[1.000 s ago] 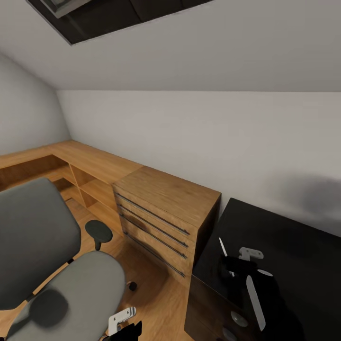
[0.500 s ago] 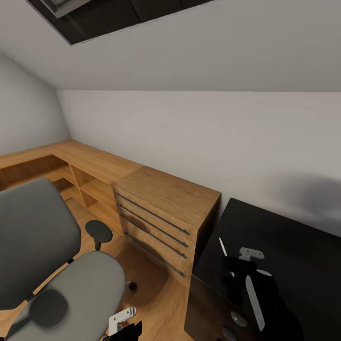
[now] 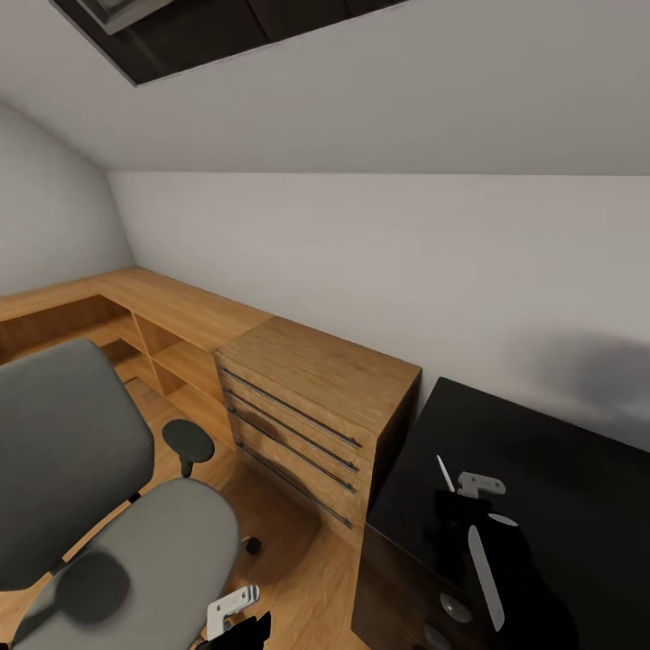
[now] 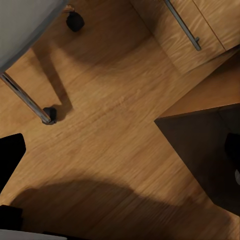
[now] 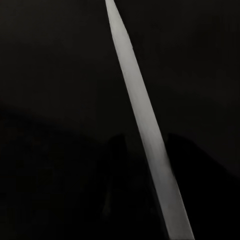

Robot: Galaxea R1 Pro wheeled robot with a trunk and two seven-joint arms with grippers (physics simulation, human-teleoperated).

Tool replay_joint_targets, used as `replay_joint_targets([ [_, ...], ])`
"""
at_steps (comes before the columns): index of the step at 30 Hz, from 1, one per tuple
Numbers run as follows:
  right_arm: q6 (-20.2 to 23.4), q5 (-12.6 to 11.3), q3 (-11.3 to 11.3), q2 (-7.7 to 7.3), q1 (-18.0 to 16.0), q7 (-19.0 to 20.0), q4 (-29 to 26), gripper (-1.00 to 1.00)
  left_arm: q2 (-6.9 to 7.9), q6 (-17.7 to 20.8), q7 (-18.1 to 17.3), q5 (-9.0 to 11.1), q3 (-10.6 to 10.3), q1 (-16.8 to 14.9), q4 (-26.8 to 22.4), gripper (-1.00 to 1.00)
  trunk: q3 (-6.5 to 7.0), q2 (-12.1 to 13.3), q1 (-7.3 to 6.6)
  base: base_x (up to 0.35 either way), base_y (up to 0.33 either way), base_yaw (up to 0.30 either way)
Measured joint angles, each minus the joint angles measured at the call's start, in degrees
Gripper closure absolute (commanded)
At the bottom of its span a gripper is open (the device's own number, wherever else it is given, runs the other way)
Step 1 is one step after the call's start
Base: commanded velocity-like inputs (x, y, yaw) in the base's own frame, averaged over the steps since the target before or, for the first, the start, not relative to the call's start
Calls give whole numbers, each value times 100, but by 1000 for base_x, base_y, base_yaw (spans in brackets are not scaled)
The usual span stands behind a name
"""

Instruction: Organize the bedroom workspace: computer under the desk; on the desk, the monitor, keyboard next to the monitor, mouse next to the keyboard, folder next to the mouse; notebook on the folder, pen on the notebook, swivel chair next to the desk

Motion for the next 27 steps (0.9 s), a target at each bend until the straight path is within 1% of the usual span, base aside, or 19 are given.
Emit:
replay_joint_targets([
  [4, 15, -1, 0, 5, -1, 6, -6, 100, 0, 0, 0, 0, 0, 0, 0, -100, 0, 0, 0, 0, 0, 0],
  [5, 47, -70, 0, 7, 2, 11, -42, 100, 0, 0, 0, 0, -1, -1, 0, -100, -1, 0, 0, 0, 0, 0],
  [8, 135, -54, 1, 14, 2, 24, -207, 100, 0, 0, 0, 0, 0, -1, 0, -100, -1, 0, 0, 0, 0, 0],
  [11, 326, -62, 0, 16, 2, 20, -278, 100, 0, 0, 0, 0, 0, -1, 0, -100, -1, 0, 0, 0, 0, 0],
  [15, 710, -71, -7, 30, 2, 21, -592, 100, 0, 0, 0, 0, 0, -1, 0, -100, -1, 0, 0, 0, 0, 0],
  [17, 799, -73, -8, 33, 3, 21, -644, 100, 0, 0, 0, 0, -1, -1, 0, -100, -1, 0, 0, 0, 0, 0],
  [25, 853, -70, -13, 35, 3, 21, -698, 100, 0, 0, 0, 0, -1, -1, 0, -100, -1, 0, 0, 0, 0, 0],
  [27, 854, -68, -16, 35, 6, 21, -782, 100, 0, 0, 0, 0, 0, -1, 0, -100, -1, 0, 0, 0, 0, 0],
])
